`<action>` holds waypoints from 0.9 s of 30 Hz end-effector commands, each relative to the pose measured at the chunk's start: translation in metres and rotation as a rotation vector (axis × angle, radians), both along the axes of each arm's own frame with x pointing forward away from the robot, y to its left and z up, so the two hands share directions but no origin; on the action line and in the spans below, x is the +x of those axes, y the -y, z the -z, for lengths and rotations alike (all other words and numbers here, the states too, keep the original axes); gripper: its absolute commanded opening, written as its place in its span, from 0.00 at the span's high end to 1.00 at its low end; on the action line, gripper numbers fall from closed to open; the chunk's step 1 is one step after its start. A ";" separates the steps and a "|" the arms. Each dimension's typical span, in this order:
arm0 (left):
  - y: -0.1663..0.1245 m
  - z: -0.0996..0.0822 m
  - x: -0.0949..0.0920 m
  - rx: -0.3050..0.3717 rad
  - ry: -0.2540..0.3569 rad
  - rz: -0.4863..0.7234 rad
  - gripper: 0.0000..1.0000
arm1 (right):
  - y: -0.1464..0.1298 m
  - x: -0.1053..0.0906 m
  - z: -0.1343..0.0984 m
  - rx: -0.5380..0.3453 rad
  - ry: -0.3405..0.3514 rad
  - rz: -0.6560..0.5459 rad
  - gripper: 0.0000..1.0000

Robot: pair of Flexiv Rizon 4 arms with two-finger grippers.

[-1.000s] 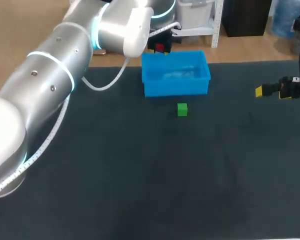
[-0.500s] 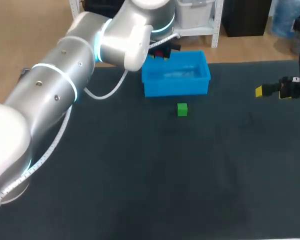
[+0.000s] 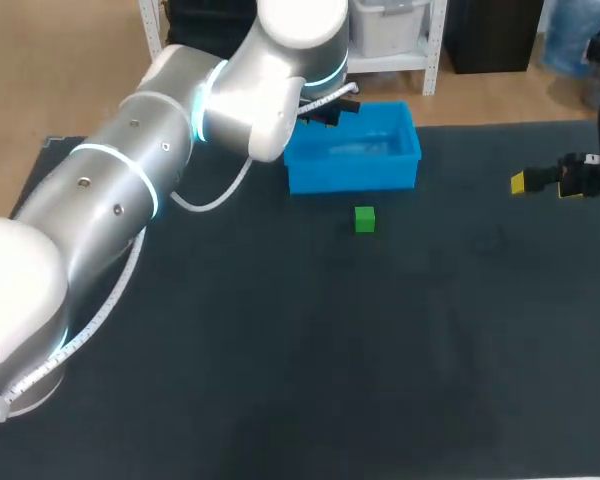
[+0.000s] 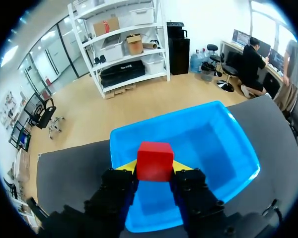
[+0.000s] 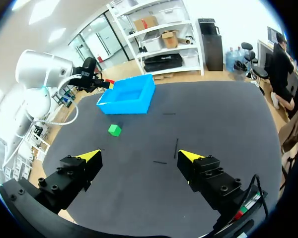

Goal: Use the left arm to pick the red cube and place it into the blue plastic box first, then use the right arm to grasp the green cube and put it into the same blue plastic box after the first action is fully finished.

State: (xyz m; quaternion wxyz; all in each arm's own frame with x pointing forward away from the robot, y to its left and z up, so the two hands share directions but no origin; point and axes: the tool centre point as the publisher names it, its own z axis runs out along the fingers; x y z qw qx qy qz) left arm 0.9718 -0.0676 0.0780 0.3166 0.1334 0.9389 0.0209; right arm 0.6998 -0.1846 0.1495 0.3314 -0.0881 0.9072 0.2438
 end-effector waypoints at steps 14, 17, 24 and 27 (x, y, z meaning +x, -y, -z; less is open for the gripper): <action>0.007 0.008 0.019 0.144 -0.572 -0.075 0.00 | 0.001 0.000 0.000 0.000 -0.001 -0.002 0.00; 0.006 0.008 0.017 0.135 -0.570 -0.077 0.00 | 0.001 0.000 0.000 0.000 -0.001 -0.002 0.00; 0.003 0.008 0.006 0.095 -0.567 -0.062 0.00 | 0.001 0.000 0.000 0.000 -0.001 -0.002 0.00; 0.002 0.006 0.000 0.082 -0.564 -0.056 0.00 | 0.001 0.000 0.000 0.000 -0.001 -0.002 0.00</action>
